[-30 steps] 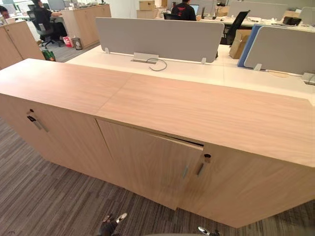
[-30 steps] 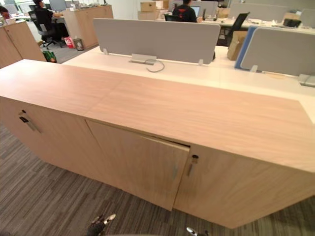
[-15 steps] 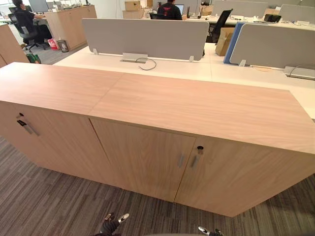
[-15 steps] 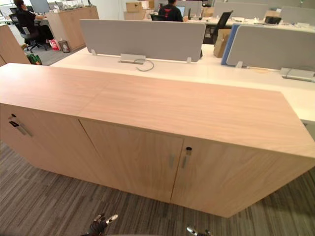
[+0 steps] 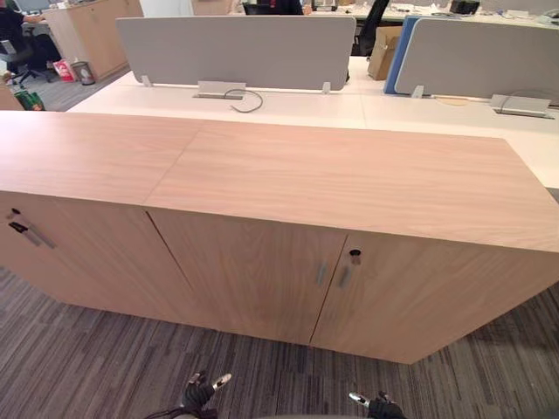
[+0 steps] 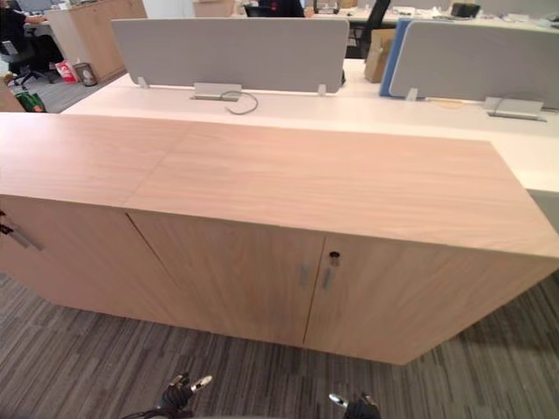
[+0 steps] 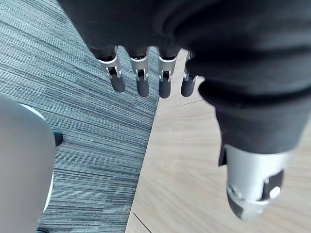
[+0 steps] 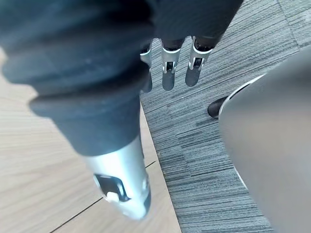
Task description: Walk over to the cabinet, pick up the folder, carry it to the office cabinet, place the folder inside the office cabinet, then close the office cabinet door
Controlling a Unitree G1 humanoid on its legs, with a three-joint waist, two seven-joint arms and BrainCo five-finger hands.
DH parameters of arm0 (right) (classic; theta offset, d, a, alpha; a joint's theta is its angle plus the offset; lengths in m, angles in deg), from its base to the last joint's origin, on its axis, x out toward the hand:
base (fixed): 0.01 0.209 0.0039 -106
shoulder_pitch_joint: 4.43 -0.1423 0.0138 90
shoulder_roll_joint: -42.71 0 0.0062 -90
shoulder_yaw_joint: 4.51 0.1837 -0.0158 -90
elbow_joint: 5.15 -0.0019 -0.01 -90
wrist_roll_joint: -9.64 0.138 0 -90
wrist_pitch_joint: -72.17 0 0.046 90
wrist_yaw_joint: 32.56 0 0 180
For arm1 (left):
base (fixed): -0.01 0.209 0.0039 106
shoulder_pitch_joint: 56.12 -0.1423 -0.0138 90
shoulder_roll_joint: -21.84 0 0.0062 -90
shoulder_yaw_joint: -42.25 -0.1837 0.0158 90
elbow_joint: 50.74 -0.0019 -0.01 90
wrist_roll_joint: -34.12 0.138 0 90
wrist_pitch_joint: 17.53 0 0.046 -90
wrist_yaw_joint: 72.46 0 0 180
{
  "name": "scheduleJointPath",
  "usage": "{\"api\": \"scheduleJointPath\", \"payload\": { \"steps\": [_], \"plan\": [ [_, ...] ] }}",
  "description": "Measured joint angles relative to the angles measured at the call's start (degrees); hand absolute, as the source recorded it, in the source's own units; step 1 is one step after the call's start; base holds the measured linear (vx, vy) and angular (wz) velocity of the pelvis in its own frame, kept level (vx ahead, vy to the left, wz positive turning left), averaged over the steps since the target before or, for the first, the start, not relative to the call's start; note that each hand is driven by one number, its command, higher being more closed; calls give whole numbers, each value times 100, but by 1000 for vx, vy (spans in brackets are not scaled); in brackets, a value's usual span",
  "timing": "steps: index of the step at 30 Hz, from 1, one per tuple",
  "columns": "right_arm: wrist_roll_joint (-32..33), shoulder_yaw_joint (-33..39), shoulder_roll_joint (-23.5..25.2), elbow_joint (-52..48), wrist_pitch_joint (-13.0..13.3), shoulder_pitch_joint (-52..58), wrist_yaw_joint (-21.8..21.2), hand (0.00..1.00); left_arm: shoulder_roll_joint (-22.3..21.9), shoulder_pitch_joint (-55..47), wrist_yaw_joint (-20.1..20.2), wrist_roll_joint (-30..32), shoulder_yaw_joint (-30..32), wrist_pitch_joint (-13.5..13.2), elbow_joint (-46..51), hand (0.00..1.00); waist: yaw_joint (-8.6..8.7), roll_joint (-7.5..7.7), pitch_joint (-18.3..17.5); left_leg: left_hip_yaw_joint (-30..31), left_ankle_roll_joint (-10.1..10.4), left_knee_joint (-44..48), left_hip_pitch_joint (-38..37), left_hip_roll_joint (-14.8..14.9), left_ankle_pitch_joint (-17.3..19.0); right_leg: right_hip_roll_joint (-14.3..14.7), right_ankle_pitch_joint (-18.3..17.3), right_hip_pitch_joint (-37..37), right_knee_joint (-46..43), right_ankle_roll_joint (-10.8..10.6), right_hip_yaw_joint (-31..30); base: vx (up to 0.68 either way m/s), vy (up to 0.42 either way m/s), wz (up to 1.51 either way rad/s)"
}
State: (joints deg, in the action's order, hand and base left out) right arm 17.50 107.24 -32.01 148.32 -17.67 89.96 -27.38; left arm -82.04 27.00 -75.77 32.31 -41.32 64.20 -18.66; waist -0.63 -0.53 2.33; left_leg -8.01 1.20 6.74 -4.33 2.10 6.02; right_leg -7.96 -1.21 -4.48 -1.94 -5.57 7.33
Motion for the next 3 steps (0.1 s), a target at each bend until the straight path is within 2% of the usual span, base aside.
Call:
{"api": "scheduleJointPath", "payload": {
  "steps": [3],
  "plan": [
    [3, 416, 42, 201, -5, -8, 2, 0, 63, -2, -1, -59, -209, -1, -67, 0, 4, 31, -61, 133, 20, -65, -119, -1, -25, 82, 173, -347, 431, 15, 124, 46, -41, 13]
  ]
}}
